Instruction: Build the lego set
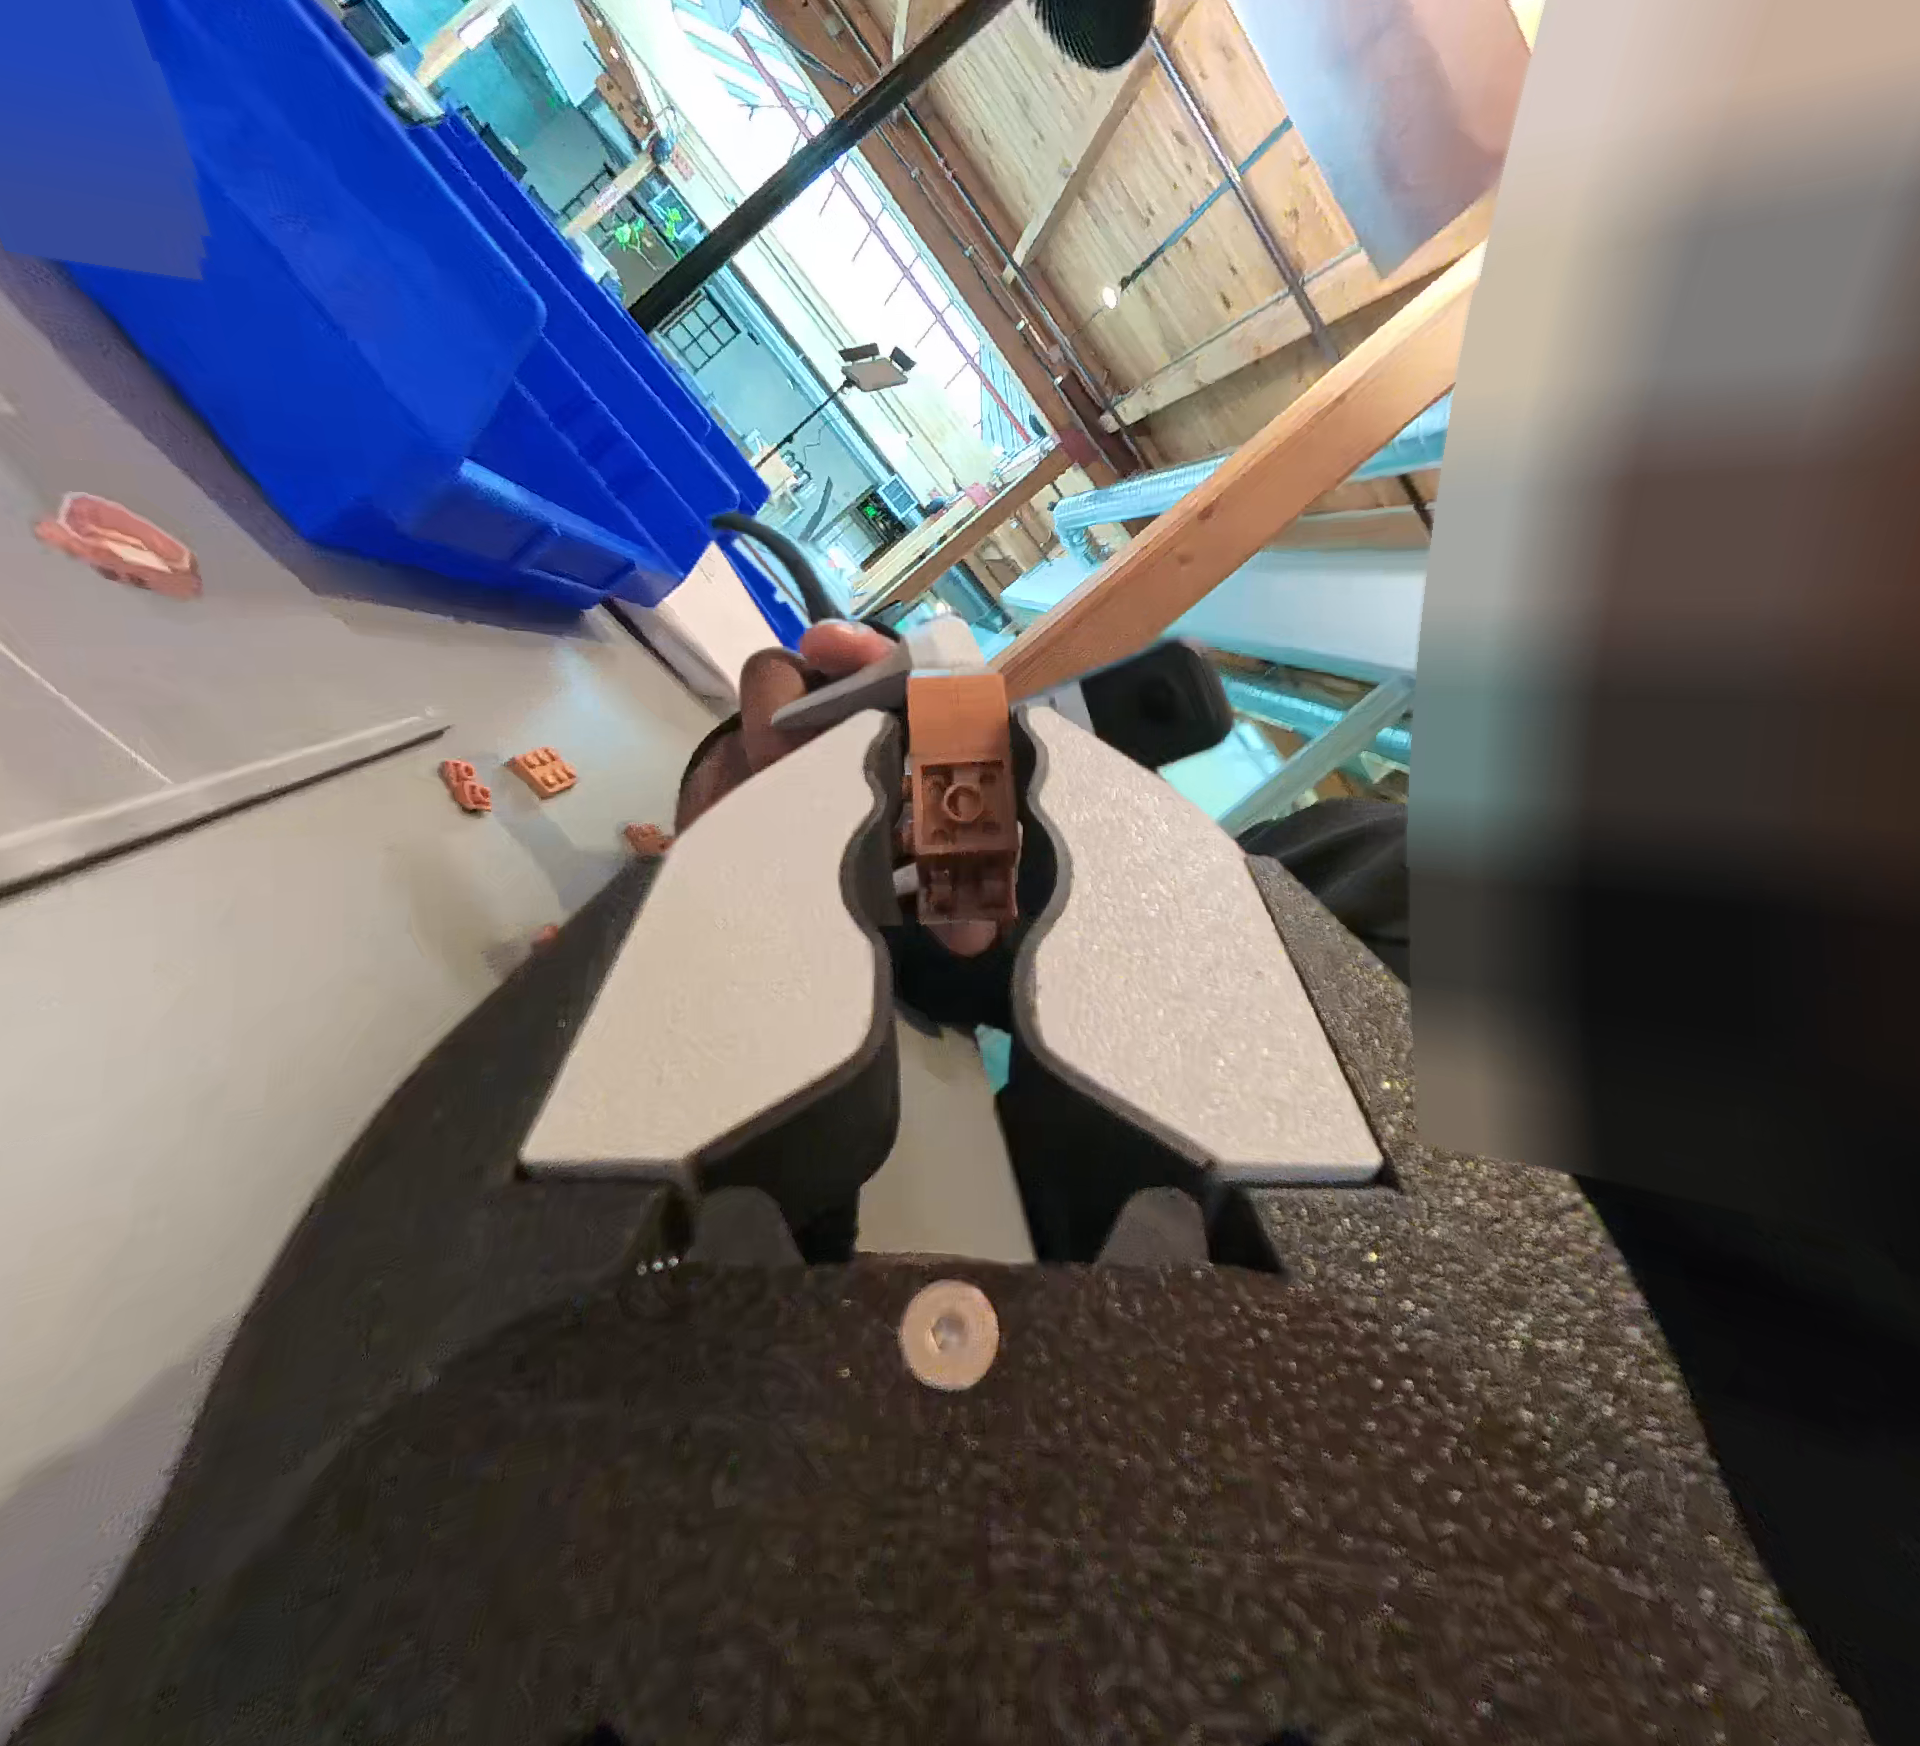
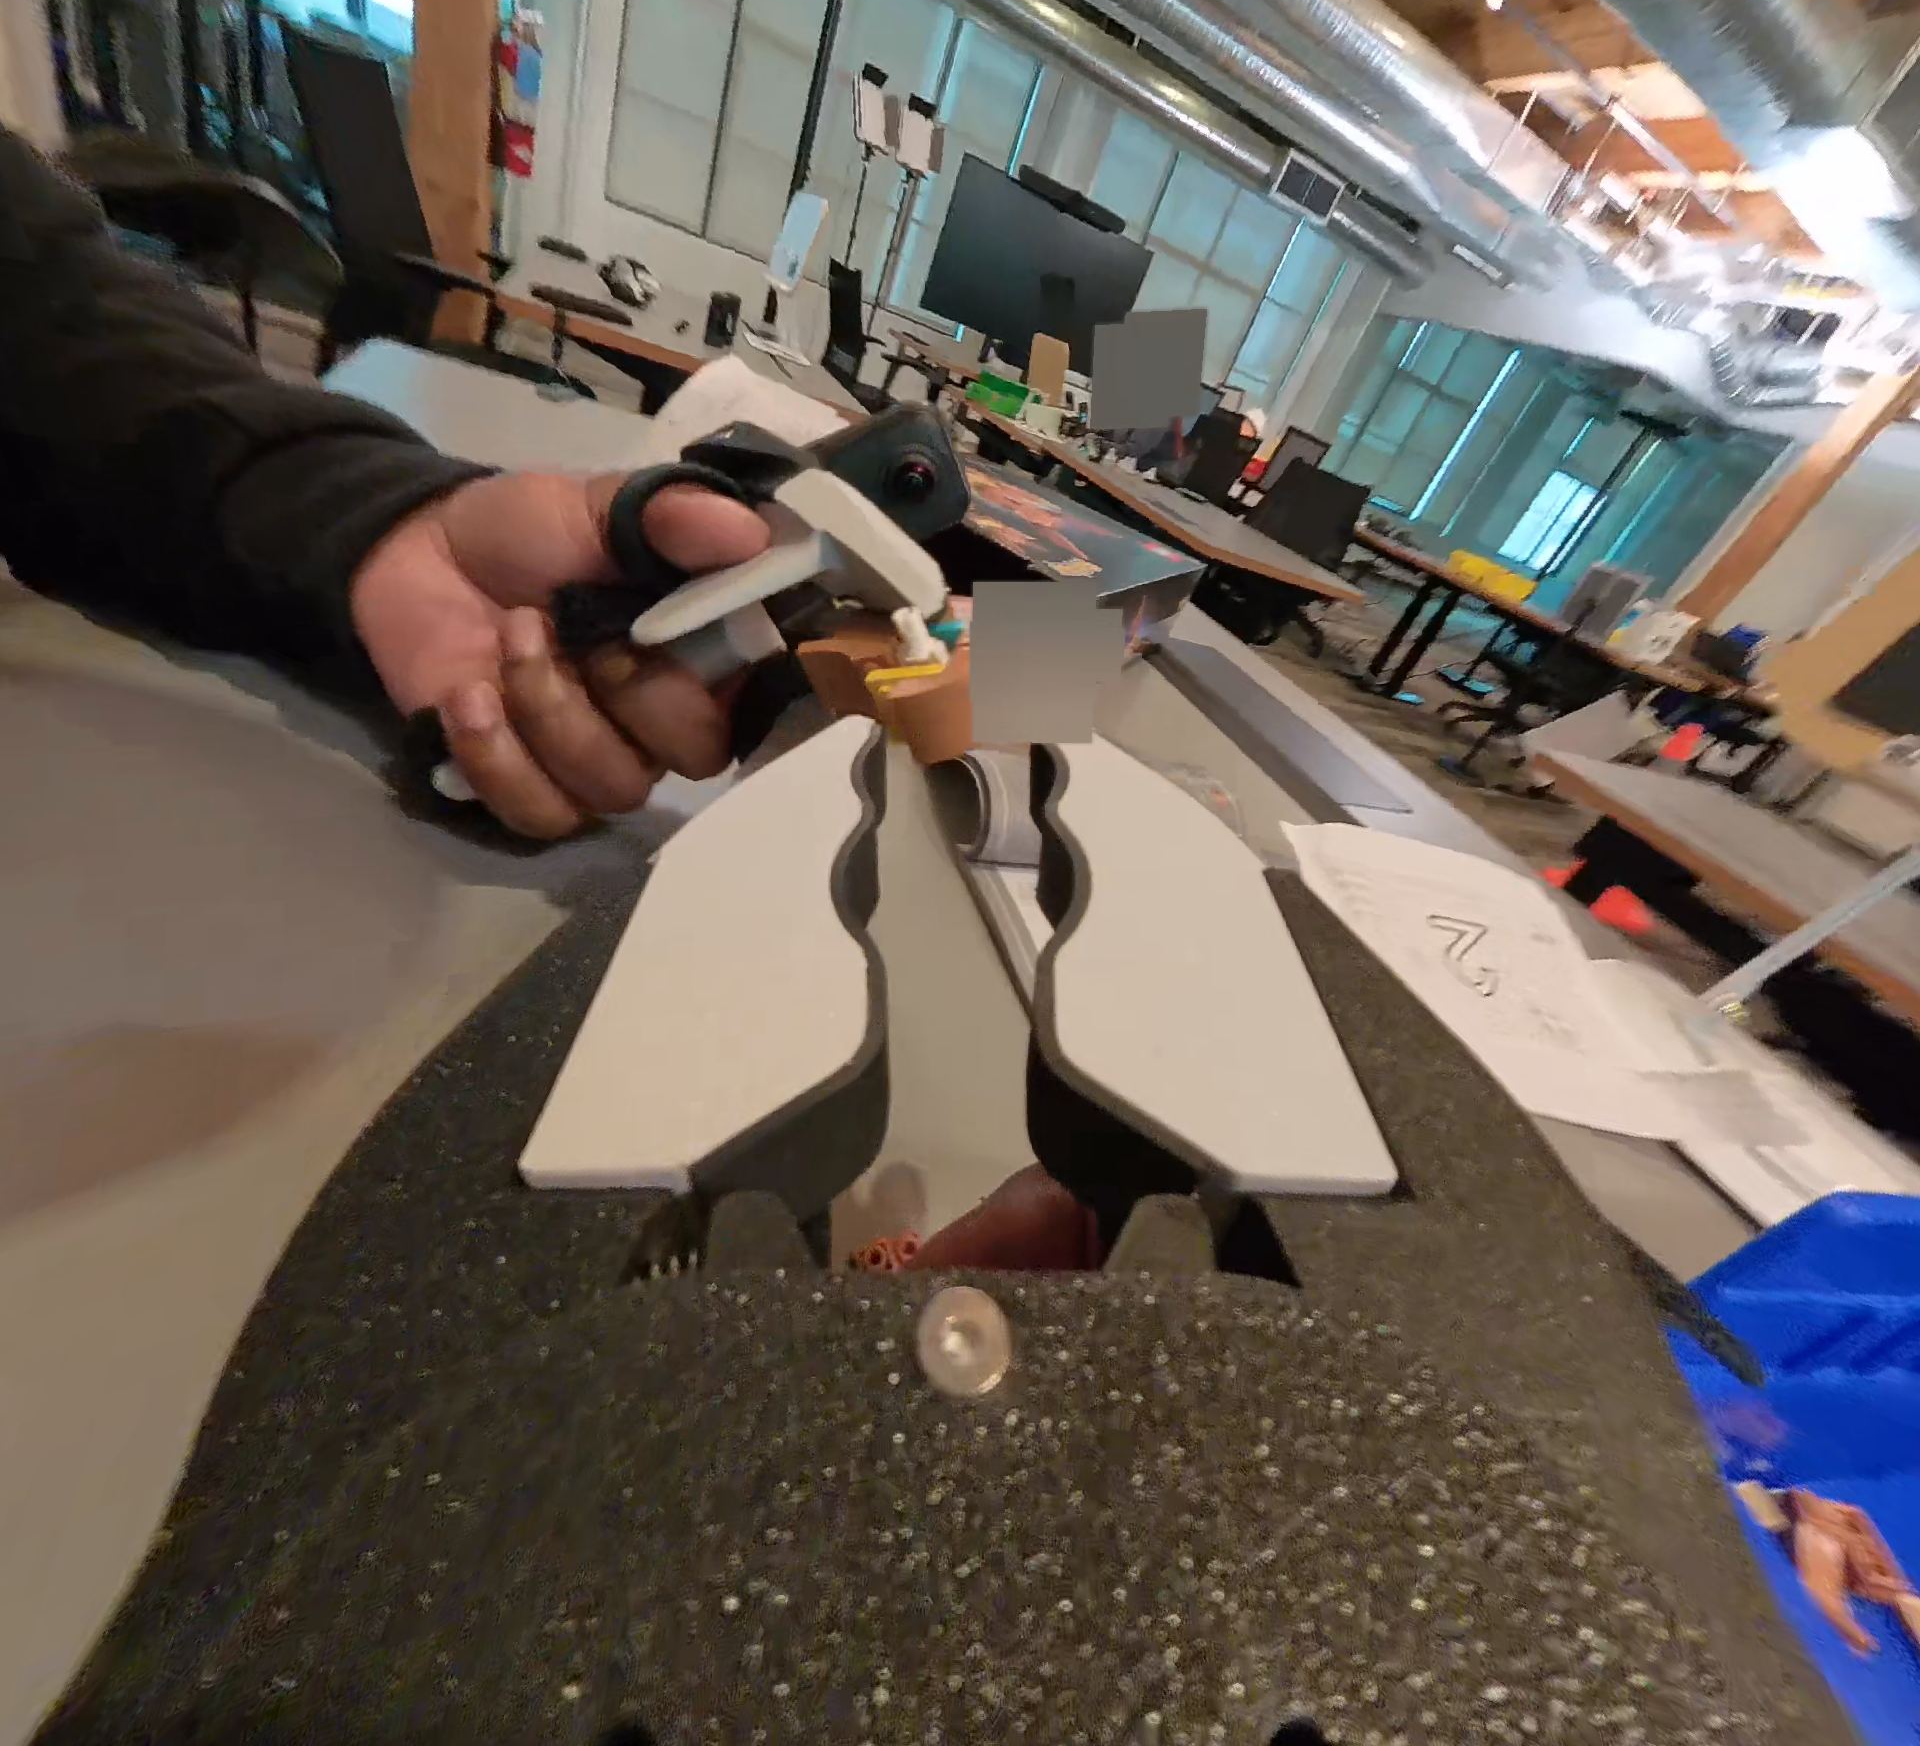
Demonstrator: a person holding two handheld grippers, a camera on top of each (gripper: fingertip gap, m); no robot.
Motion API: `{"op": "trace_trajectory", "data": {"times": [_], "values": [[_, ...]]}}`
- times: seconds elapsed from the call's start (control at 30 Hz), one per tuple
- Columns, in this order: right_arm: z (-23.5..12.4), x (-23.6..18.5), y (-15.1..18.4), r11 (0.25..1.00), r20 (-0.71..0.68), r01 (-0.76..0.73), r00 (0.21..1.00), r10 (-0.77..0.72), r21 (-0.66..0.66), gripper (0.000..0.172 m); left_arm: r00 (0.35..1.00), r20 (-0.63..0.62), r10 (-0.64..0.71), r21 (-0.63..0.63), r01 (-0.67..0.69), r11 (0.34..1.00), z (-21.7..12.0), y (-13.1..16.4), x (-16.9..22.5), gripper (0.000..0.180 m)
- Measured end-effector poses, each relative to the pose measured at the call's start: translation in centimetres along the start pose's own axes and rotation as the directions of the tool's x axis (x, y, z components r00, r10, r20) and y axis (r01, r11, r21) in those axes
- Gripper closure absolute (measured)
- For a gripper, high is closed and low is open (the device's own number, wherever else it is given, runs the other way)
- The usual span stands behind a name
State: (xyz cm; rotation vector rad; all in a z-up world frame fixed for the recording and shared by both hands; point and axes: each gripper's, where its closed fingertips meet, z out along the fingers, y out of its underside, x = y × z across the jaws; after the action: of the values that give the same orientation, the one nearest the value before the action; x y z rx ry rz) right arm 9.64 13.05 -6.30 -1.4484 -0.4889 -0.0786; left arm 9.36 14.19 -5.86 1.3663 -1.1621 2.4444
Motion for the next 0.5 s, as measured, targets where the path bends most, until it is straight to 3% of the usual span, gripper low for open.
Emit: {"op": "trace_trajectory", "data": {"times": [0.2, 0.5], "values": [[0.0, -0.2, 0.1, 0.987, -0.040, 0.160, 0.986, -0.161, -0.030, 0.145, 0.997, 0.014, -0.071, 0.016, 0.070, 0.997, 0.2, 0.2, -0.5, 0.162], [0.1, -0.4, 1.4, 0.978, -0.013, 0.190, 0.981, -0.192, -0.085, 0.154, 0.992, 0.077, -0.097, -0.054, 0.102, 0.993, 0.1, 1.2, -1.3, 0.162]]}}
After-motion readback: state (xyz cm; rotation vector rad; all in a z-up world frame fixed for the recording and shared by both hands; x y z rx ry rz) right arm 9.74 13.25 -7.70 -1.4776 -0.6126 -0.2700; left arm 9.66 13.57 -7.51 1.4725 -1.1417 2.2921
